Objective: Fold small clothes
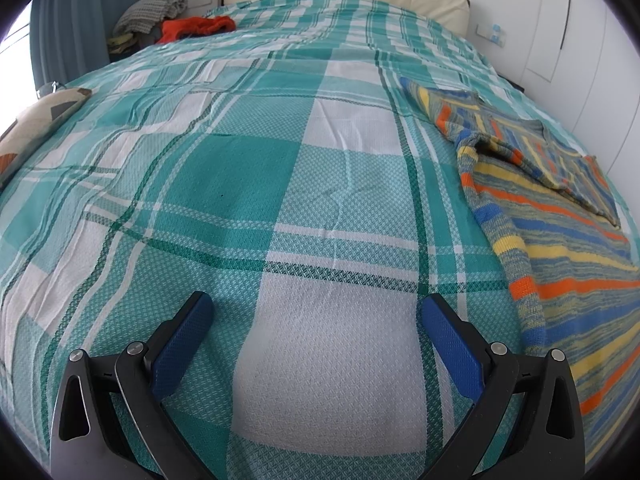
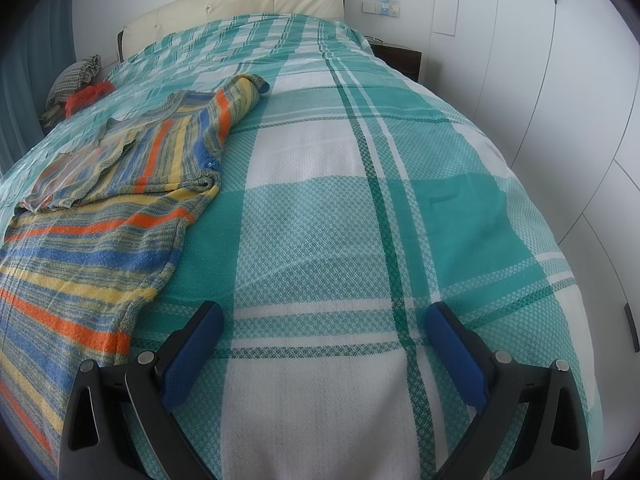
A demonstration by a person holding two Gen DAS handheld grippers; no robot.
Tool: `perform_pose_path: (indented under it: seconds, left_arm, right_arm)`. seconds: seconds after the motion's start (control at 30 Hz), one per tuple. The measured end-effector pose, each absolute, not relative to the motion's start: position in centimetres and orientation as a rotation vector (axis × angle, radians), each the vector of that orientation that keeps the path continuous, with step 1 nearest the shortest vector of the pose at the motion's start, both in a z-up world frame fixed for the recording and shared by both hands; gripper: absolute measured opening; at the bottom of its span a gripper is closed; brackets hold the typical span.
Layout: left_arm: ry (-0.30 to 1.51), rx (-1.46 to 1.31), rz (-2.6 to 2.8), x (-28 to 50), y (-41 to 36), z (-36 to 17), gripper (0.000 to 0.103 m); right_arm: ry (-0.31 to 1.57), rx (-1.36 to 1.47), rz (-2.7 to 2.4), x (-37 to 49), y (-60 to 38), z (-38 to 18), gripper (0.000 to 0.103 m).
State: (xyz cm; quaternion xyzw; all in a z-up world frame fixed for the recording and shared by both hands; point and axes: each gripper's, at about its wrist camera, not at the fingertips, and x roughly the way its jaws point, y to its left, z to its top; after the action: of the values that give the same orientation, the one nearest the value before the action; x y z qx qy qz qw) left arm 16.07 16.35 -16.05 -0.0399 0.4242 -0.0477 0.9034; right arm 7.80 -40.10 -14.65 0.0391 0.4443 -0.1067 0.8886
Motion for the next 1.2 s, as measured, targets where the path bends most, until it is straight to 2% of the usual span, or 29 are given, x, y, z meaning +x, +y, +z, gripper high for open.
perform_pose_path:
  seconds: [0.43, 0.67, 0.83, 0.97, 1.07, 1.2]
  left_arm:
    - [0.888, -0.088, -0.107, 16.0, 16.5, -15.9, 0.103]
    - [1.024, -0.239, -0.256, 12.6, 17.6, -12.2, 0.101]
    - [1.168, -0.217, -0.371, 8.5, 15.2, -12.9, 0.101]
    - [1.262, -0.150, -0.401, 6.5, 12.8, -13.8, 0.096]
    - [1.298, -0.117, -0.418, 5.5, 12.0, -13.9, 0.086]
    - [1.325, -0.078, -0.415, 4.9, 11.6, -14.2, 0.077]
  right_arm:
    - [0.924, 0.079, -0.223, 7.8, -40.1, -14.7, 0.100]
    - [1.024, 0.126, -0.165, 8.3, -41.2, -13.0, 0.099]
    - [1.044, 0.312, -0.042, 3.5, -41.7, -8.7, 0.098]
    - [1.180, 0.420, 0.073, -1.0, -40.0, -7.6, 0.098]
    - [1.316, 0.533, 0.135, -3.8, -38.4, -8.9, 0.096]
    - [1.459, 0.543, 0.181, -5.6, -35.4, -11.9, 0.086]
